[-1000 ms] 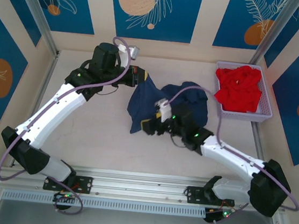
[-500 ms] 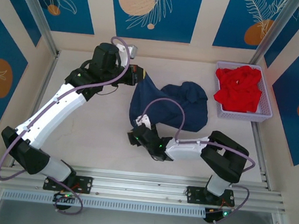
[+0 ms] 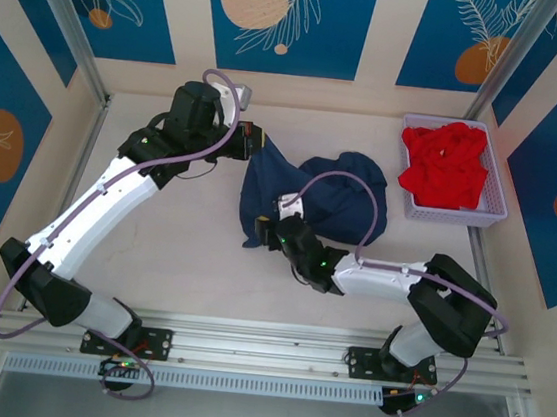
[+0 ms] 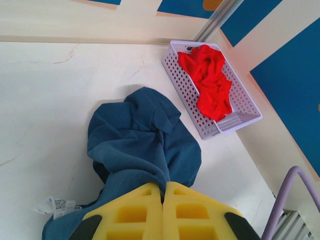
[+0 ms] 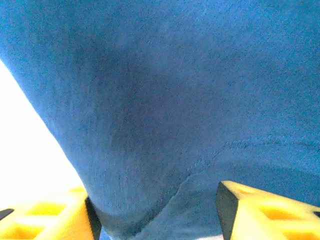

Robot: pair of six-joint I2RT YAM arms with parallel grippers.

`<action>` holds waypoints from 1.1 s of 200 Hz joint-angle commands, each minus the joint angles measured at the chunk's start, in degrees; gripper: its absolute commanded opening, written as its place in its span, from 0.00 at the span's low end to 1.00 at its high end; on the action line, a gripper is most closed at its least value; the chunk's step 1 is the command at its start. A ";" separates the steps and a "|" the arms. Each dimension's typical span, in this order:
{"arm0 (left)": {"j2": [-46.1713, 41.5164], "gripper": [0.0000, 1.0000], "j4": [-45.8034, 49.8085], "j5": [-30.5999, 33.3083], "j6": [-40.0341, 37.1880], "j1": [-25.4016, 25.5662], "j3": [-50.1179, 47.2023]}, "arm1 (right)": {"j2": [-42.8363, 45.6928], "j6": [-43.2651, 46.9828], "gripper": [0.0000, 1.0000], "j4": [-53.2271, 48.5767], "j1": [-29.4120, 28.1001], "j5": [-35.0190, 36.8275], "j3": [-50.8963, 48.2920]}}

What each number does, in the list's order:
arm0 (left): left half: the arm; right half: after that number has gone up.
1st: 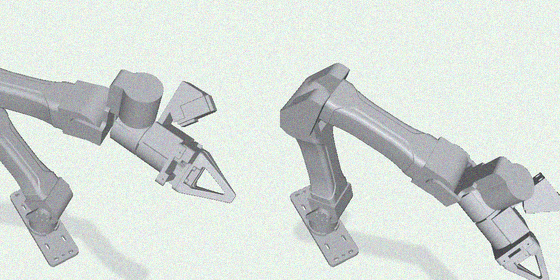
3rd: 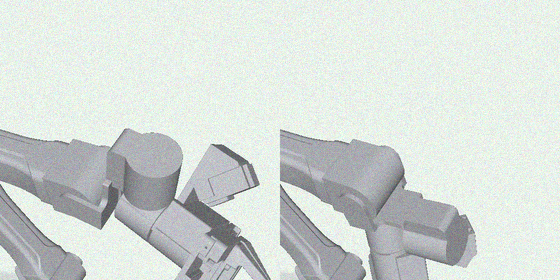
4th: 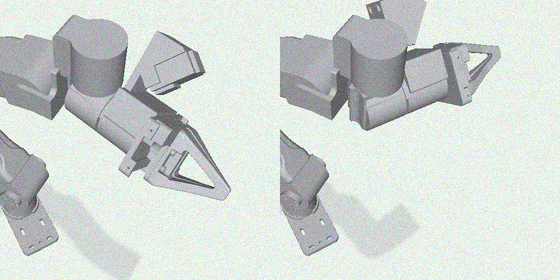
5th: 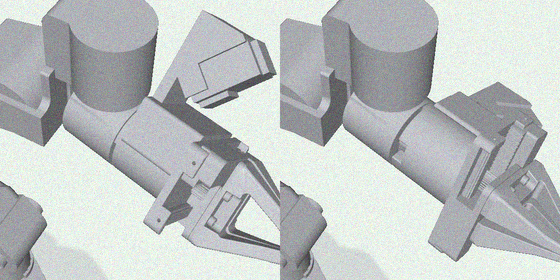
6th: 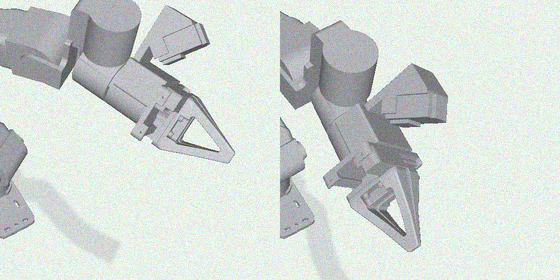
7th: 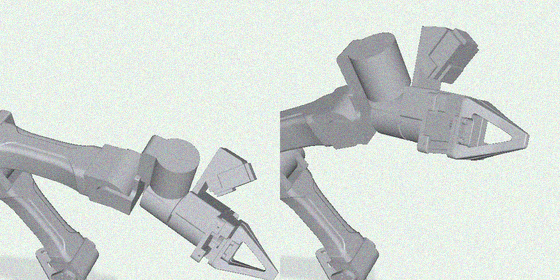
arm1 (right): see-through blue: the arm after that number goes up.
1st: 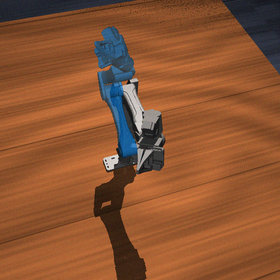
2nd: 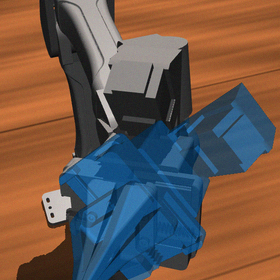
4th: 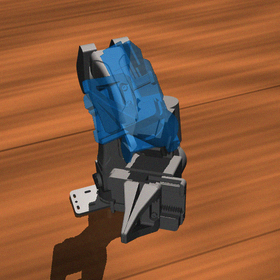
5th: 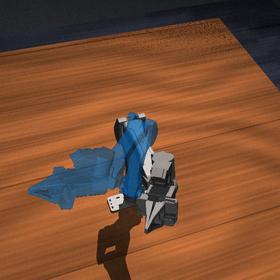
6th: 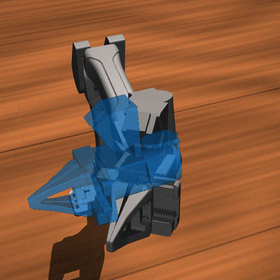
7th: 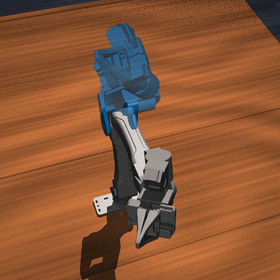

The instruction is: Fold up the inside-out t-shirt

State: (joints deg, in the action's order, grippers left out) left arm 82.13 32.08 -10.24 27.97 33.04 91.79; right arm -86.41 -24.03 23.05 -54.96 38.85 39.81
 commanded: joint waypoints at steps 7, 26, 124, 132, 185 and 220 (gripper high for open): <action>-1.36 0.00 -0.52 0.84 -0.99 0.45 0.08 | 1.66 1.53 0.51 2.52 1.53 -3.95 0.79; -1.19 0.00 -0.48 1.51 -1.07 0.36 -0.37 | 3.08 1.46 0.38 0.91 2.36 -3.53 0.71; 13.14 0.02 -3.45 6.06 -2.57 -1.36 -0.60 | 15.64 -8.44 0.00 -11.41 15.04 -20.19 -3.61; 16.26 0.07 -3.47 5.54 -2.96 -2.06 1.14 | 15.65 -10.85 0.00 -13.18 17.58 -22.14 -3.00; 20.11 0.68 -4.38 -0.32 -4.87 -8.60 -3.63 | 9.65 -17.84 0.00 -18.30 28.40 -31.54 1.23; 12.62 0.80 -9.52 1.42 -5.81 -8.95 -19.93 | 6.24 -17.93 0.00 -17.70 30.92 -34.74 2.77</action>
State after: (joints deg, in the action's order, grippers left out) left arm 100.01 26.59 -8.27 23.53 23.55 79.05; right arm -78.54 -40.18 6.37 -25.17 8.91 40.32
